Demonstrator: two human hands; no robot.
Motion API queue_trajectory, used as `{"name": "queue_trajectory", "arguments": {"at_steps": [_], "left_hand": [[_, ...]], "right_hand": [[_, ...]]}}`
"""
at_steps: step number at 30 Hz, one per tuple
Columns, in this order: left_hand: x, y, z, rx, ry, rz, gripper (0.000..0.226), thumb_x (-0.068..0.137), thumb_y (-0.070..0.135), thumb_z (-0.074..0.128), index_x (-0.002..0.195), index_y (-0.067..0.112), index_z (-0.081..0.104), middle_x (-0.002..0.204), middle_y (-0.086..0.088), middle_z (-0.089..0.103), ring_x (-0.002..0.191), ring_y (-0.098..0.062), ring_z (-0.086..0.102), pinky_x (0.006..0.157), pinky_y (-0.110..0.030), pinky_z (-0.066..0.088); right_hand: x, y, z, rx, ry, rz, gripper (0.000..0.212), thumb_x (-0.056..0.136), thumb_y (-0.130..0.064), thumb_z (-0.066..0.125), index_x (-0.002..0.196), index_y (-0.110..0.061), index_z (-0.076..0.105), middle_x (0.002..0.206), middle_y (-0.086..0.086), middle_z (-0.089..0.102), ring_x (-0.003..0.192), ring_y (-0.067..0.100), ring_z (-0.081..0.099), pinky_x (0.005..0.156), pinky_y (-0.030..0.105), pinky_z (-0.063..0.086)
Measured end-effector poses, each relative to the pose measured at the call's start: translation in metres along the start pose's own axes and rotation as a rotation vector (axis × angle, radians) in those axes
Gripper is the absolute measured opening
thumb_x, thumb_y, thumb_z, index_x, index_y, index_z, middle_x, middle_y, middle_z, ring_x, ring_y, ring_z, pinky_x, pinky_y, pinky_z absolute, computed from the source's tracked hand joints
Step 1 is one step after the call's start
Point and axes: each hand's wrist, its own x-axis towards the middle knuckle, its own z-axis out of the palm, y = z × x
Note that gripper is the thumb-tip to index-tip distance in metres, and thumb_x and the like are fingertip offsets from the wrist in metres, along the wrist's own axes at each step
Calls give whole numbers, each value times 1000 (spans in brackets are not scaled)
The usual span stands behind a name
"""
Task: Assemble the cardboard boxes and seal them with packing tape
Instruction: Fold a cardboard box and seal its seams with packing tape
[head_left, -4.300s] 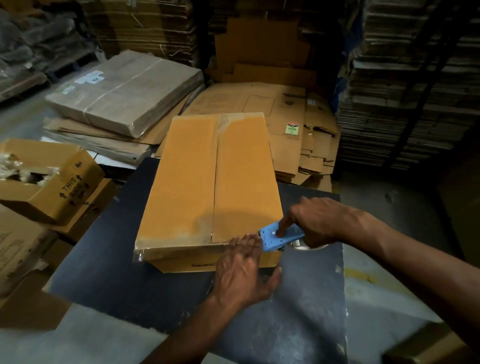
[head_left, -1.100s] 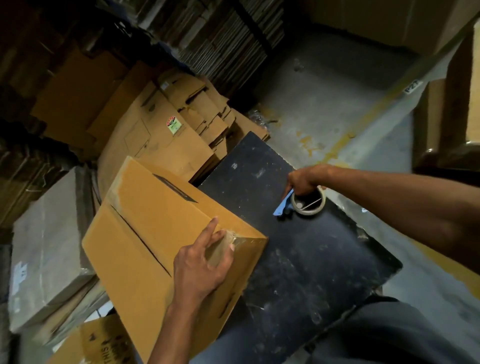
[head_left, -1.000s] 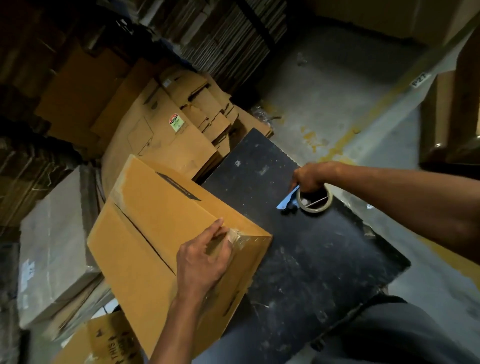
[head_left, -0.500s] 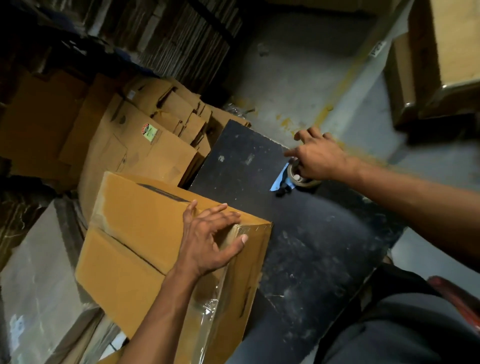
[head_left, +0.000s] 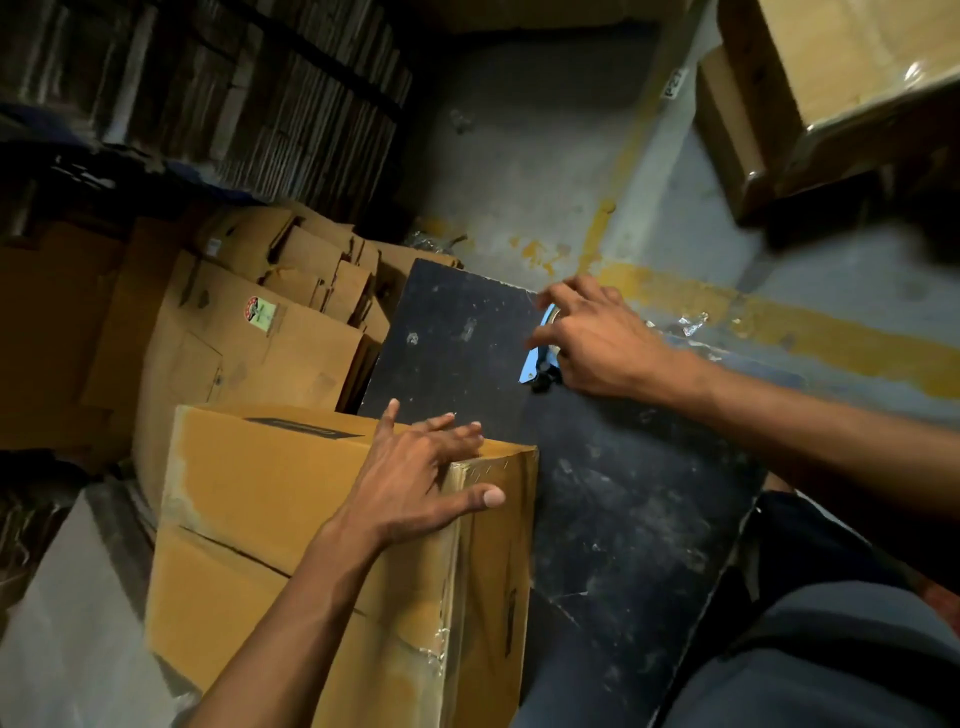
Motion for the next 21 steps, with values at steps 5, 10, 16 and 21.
{"name": "queue_trajectory", "arguments": {"at_steps": [5,10,16,21], "left_hand": [[-29,-13,22,-192,370,25,76,98,79,26,129,27,72,134,12,68,135,-4,53,125,-57,17],[-18,-12,42,-141,553,4,40,107,38,39,102,26,77,103,16,75,102,-5,65,112,-55,33],[-17,-5,53,-136,639,-36,44,108,36,33,95,23,73,87,9,70,86,-14,60,92,-46,37],[-15,-11,59,-170,656,-9,50,108,43,25,93,24,69,82,11,62,81,-12,54,91,-47,39]], "right_hand": [[-19,-10,14,199,-70,-126,54,80,-9,62,127,-34,71,132,-3,60,119,24,48,94,49,49],[-38,-32,37,520,-213,-138,76,75,5,54,142,-31,60,148,-5,54,139,14,46,112,40,44],[-75,-75,85,1013,-10,42,76,83,12,56,149,-25,53,148,-12,56,139,5,50,113,41,48],[-94,-108,115,1147,318,149,74,75,5,52,143,-23,55,143,-8,61,138,5,52,114,40,46]]}}
